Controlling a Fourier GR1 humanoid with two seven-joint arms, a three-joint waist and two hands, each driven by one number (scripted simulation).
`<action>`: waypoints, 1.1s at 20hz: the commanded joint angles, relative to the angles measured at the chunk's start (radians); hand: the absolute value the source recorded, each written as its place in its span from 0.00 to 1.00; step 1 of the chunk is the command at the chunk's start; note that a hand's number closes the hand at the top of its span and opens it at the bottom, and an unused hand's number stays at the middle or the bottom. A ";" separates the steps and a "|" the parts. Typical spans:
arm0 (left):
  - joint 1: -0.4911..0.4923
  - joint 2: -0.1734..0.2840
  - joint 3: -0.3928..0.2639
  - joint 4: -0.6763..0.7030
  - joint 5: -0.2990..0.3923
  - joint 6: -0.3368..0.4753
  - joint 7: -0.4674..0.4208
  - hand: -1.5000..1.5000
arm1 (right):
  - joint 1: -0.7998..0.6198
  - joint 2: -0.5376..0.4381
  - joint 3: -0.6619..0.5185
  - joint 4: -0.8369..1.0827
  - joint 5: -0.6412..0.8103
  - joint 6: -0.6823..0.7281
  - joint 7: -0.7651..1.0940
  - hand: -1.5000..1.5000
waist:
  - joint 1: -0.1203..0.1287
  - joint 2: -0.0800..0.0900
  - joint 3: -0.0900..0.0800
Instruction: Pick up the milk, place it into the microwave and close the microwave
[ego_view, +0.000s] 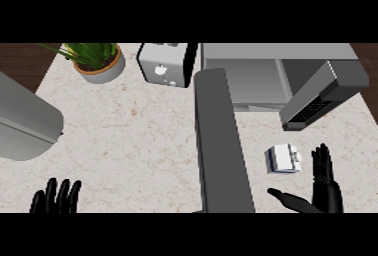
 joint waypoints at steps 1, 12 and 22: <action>0.036 0.038 0.045 0.035 0.057 -0.057 -0.070 0.00 | -0.087 0.018 -0.015 0.179 0.008 -0.016 -0.109 0.00 | 0.002 0.000 0.000; 0.033 0.030 0.004 0.042 0.020 -0.014 -0.075 0.00 | -0.209 -0.042 -0.061 0.472 0.006 0.007 -0.305 0.00 | 0.000 0.000 0.000; 0.055 0.037 -0.022 0.047 0.020 -0.010 -0.092 0.00 | -0.342 -0.056 -0.076 0.645 0.008 0.026 -0.387 0.00 | 0.005 0.002 0.001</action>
